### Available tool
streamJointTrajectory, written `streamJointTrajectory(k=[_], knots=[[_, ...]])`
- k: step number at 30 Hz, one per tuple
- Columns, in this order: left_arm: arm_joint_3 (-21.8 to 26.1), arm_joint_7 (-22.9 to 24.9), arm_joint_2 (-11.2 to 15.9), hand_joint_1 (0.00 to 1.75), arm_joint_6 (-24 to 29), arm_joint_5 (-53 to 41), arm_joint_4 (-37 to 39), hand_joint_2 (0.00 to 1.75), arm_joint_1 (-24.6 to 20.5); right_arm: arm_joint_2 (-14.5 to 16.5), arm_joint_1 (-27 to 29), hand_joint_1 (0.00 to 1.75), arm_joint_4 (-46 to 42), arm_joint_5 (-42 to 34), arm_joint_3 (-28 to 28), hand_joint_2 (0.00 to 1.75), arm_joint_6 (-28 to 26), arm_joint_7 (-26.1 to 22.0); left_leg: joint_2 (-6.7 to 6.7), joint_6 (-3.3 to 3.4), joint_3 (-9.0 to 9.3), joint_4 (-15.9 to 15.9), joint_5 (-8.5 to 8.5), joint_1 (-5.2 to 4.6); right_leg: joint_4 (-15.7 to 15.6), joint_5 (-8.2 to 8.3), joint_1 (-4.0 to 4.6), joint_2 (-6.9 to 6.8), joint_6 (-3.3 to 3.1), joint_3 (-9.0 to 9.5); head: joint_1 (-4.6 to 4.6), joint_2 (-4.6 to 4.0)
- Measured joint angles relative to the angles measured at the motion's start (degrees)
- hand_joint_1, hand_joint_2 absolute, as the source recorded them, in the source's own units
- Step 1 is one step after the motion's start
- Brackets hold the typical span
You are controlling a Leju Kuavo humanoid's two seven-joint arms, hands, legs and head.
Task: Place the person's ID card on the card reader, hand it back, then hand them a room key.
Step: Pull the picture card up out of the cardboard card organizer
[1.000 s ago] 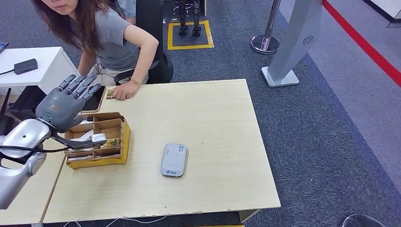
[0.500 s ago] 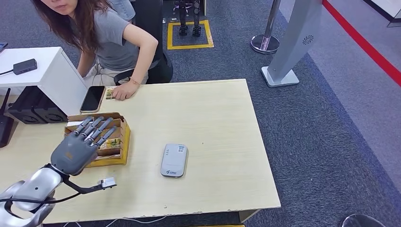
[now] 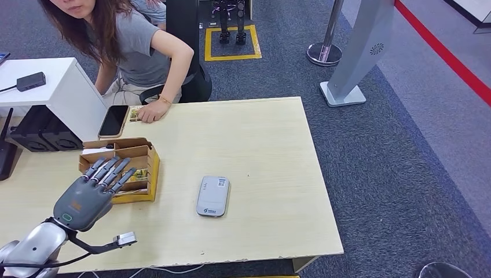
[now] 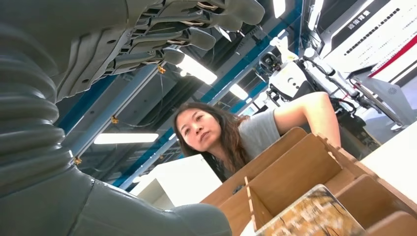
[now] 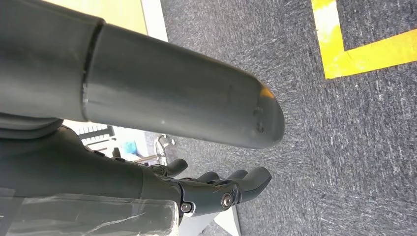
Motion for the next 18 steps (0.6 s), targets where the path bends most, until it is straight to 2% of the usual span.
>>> streamJointTrajectory(k=[6,13,18], knots=[[0.97,-0.09,-0.84,0.00,0.19,-0.59,-0.23,1.75,0.84,0.00,-0.01,0.00,0.00,-0.03,0.01,0.00,-0.06,0.02,-0.02,0.00,0.00,0.00,0.00,-0.01,-0.01,-0.01,0.00,-0.01,0.00,0.00,0.00,0.00],[1.06,-1.47,-5.13,0.00,3.78,-1.61,4.58,1.75,-0.97,0.00,-0.04,0.00,0.00,0.27,0.20,0.00,0.01,0.04,-0.03,0.00,0.02,0.01,0.01,-0.02,-0.01,0.02,0.00,-0.01,0.01,0.02,0.02,0.00],[1.06,-1.68,-7.19,0.00,4.15,-1.66,7.49,1.75,-1.89,0.00,-0.03,0.00,-0.01,0.28,0.24,0.00,0.01,0.08,-0.02,0.00,0.02,0.02,0.00,-0.01,-0.01,0.01,0.00,-0.01,0.01,0.01,0.00,0.00]])
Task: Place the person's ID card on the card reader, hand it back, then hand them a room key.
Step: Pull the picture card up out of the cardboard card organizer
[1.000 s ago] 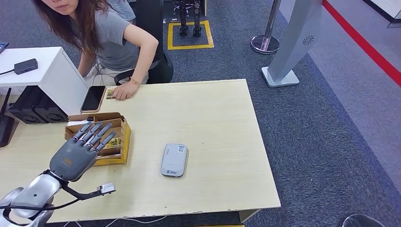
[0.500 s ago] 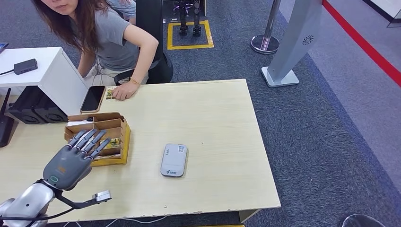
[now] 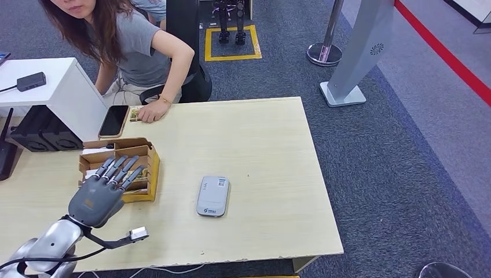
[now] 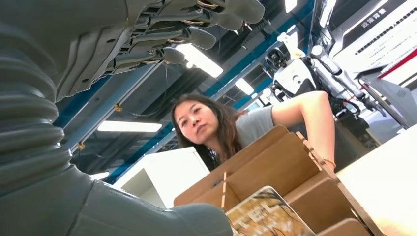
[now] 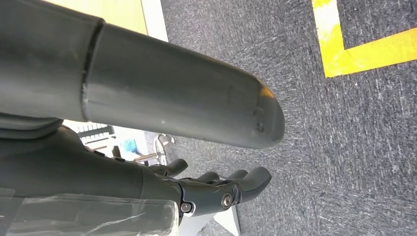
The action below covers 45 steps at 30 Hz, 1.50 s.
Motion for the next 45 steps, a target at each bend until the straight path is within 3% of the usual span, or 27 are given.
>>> streamJointTrajectory(k=[18,33,38,45], knots=[[0.00,-0.20,-5.02,0.00,2.49,0.95,9.26,1.75,-3.36,-0.04,0.03,0.00,-0.08,-0.02,0.66,0.00,-0.03,0.65,0.00,0.00,0.01,0.01,0.00,0.00,0.00,0.01,0.00,0.00,0.00,0.01,0.01,0.00],[0.00,0.46,-6.07,0.00,-1.31,1.28,10.69,1.75,-3.04,-0.08,0.05,0.00,-0.17,-0.33,0.85,0.00,-0.07,0.60,-0.01,0.00,0.00,0.01,0.00,0.00,0.00,0.00,0.00,-0.01,0.00,0.01,0.00,0.00],[0.00,0.53,-6.39,0.07,-1.64,1.36,11.24,1.75,-3.05,-0.10,0.05,0.00,-0.19,-0.35,0.85,0.00,-0.07,0.60,-0.01,0.00,0.00,0.01,0.00,0.00,0.00,0.00,0.00,-0.01,0.00,0.00,-0.01,0.00],[0.00,1.29,-6.68,0.38,-1.83,1.10,12.05,1.75,-3.08,-0.13,0.06,0.00,-0.19,-0.39,0.87,0.00,-0.07,0.63,-0.01,0.00,0.00,0.01,0.00,0.00,0.00,0.00,0.00,-0.01,0.00,0.00,-0.01,0.00]])
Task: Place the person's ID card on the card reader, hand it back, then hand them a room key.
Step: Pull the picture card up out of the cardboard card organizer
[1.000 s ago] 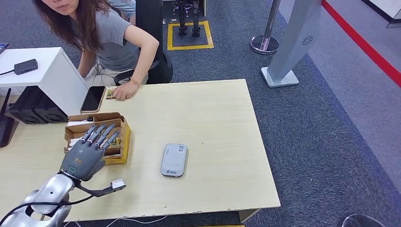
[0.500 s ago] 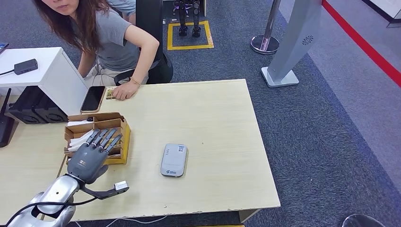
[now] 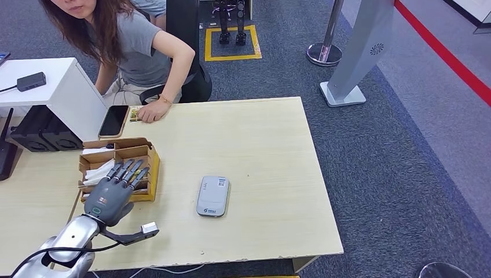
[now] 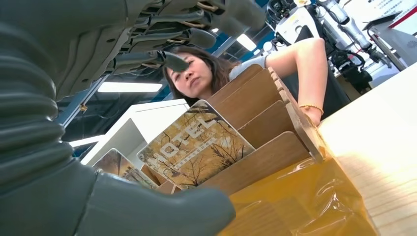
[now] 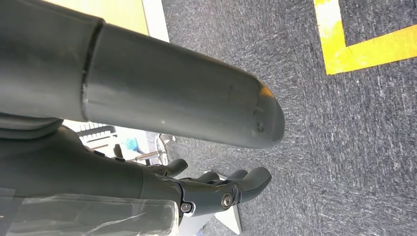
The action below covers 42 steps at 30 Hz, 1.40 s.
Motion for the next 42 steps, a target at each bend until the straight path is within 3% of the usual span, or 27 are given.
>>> streamJointTrajectory(k=[5,21,24,26,30,42], knots=[[0.00,0.41,-0.04,0.71,0.03,-0.66,0.35,1.75,-0.02,0.00,0.01,0.00,0.00,-0.03,0.01,0.00,-0.02,-0.02,0.00,0.00,0.00,0.00,0.00,0.00,0.00,0.00,0.00,0.00,0.00,0.00,0.00,0.00],[0.00,0.91,-0.07,0.70,0.02,-0.77,0.74,1.75,-0.33,0.00,0.01,0.00,-0.02,-0.43,0.01,0.00,-0.02,-0.02,0.00,0.00,0.01,0.00,0.00,0.00,0.00,0.00,0.00,0.00,0.00,0.00,0.00,0.00],[0.00,0.91,-0.08,1.01,-0.09,-0.77,0.75,1.75,-0.50,0.00,0.01,0.00,-0.02,-0.40,0.01,0.00,-0.04,-0.02,0.00,0.00,0.01,0.00,0.00,0.00,0.00,0.00,0.00,0.00,0.00,0.00,0.00,0.00],[0.00,0.91,-0.08,1.08,-0.26,-0.77,0.79,1.75,-0.69,0.00,0.01,0.00,-0.02,-0.40,0.01,0.00,-0.08,-0.02,0.00,0.00,0.01,0.00,0.00,0.00,0.00,0.00,0.00,0.00,0.00,0.00,0.00,0.00],[-0.01,0.91,-0.08,1.73,-0.34,-0.76,0.92,1.75,-0.93,0.00,0.01,0.00,-0.02,-0.40,0.03,0.00,-0.09,-0.02,0.00,0.00,0.01,0.00,0.00,0.00,0.00,0.00,0.00,0.00,0.00,0.00,0.00,0.00],[-0.02,0.91,-0.37,1.75,-0.79,-0.75,1.63,1.75,-2.06,-0.02,0.01,0.00,-0.02,-0.63,0.07,0.00,-0.11,0.04,0.00,0.00,0.01,0.00,0.00,0.00,0.00,0.00,0.00,0.00,0.00,0.00,0.00,0.00]])
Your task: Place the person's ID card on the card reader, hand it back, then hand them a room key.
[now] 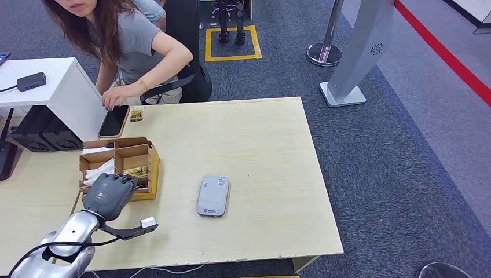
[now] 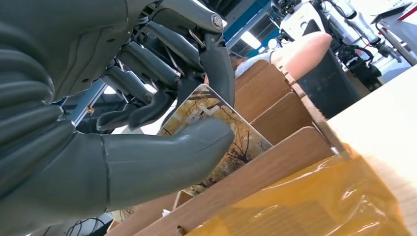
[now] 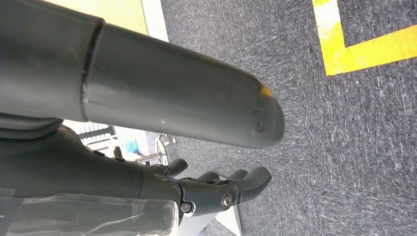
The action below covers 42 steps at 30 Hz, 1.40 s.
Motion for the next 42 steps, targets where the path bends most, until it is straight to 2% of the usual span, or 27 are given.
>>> streamJointTrajectory(k=[11,20,31,37,42], knots=[[-0.05,-0.01,-0.34,1.75,-0.03,-0.04,0.49,1.75,-1.66,0.02,0.00,0.00,0.00,-0.01,0.00,0.00,0.00,0.47,0.00,0.00,0.00,0.01,0.00,0.00,0.00,0.00,0.00,0.00,0.00,-0.02,-0.01,0.00],[-0.09,-0.11,-0.55,1.75,0.24,0.23,0.18,1.75,-6.90,0.02,0.00,0.00,0.02,-0.01,0.12,0.00,0.01,0.44,-0.02,-0.02,0.01,0.03,0.04,0.00,0.00,0.01,0.00,-0.03,-0.01,0.00,-0.01,0.00],[-0.71,-2.87,-2.10,1.75,-2.88,4.52,0.58,1.75,-22.31,0.02,-0.07,0.00,0.02,0.27,0.84,0.00,0.22,-0.05,-0.06,-0.01,-0.01,0.05,0.05,0.00,0.01,0.07,0.00,-0.08,0.03,0.01,0.01,0.00],[-0.91,-0.17,-2.69,1.75,1.61,1.09,4.62,1.75,-29.29,0.02,-0.10,0.00,0.02,1.11,1.43,0.00,0.25,-0.08,-0.04,-0.02,-0.01,0.05,0.05,0.01,0.01,0.07,0.00,-0.04,0.03,0.00,0.00,0.00],[-0.88,0.12,-2.70,1.75,5.34,-0.26,10.74,1.75,-32.64,0.02,-0.14,0.00,0.02,1.23,1.89,0.00,0.19,-0.08,-0.03,-0.02,0.00,0.05,0.05,0.02,0.03,0.07,0.00,-0.03,0.03,0.00,-0.01,0.00]])
